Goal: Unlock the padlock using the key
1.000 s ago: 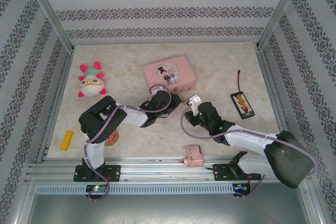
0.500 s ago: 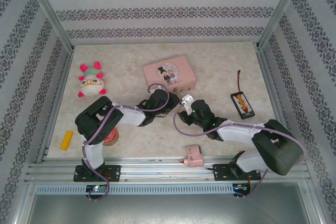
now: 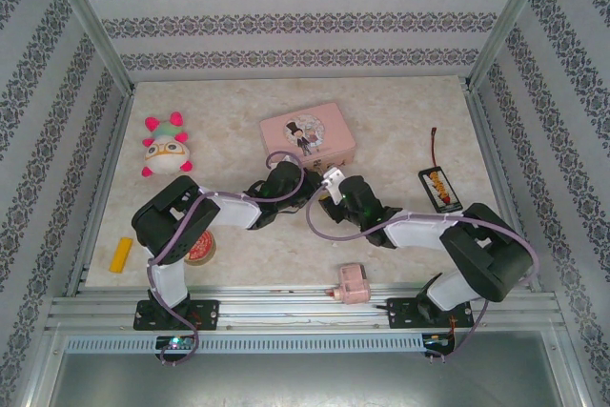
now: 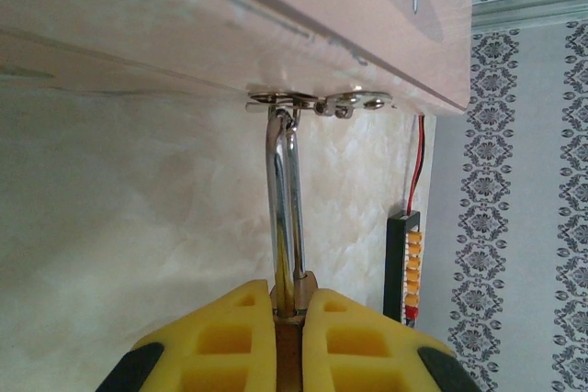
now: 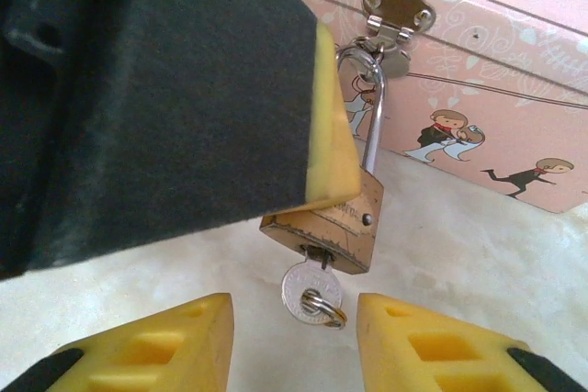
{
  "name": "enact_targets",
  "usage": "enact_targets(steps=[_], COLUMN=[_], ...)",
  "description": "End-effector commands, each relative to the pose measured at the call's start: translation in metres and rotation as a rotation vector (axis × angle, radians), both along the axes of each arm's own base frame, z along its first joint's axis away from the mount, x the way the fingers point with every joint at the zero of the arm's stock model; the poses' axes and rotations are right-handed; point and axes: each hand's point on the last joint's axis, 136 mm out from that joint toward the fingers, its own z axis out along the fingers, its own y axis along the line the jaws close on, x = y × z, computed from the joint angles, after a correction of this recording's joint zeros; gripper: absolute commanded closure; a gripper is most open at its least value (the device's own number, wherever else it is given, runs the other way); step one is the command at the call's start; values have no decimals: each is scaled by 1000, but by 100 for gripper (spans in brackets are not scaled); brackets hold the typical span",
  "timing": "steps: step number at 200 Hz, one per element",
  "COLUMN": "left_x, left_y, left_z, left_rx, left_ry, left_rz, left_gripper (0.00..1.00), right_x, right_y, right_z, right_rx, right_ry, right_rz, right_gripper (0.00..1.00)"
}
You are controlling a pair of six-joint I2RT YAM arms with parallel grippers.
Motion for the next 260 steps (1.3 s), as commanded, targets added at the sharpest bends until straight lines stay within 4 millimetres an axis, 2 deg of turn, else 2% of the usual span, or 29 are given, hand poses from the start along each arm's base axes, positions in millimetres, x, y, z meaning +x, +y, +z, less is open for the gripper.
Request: enact_targets(steps=[1,36,78,120,149,187,230,260], left_x=[-7,-11,-16,-17,-17,-20,-21,-19], left_y=[0,3,3,4,4,6,11,8], left_z=[10,10,12,12,13,11,9,15], left_rx=[-13,-11,-13,-24,-26,-24,-28,-42], left_ry=[10,12,10,6,2,4,3,-10], left_rz=[-40,-42,-55,-58,-59,-54,-33,-34], left_gripper=[100,100,100,100,100,100,100,100], right_x=[14,21,23,23,26,28,21,19], right_y=[8,10,10,8,-1,-14,-13,-9], right_z=[14,15,18,27,35,37,34,38], right_rx=[10,22,47,152,296,501,625,677], right_ry=[-57,-52,-41,13,114,299,444,501], right_rz=[-6,-5,2,3,-19,-73,-99,-104], right_gripper=[62,71,85,97,100,100,100,100])
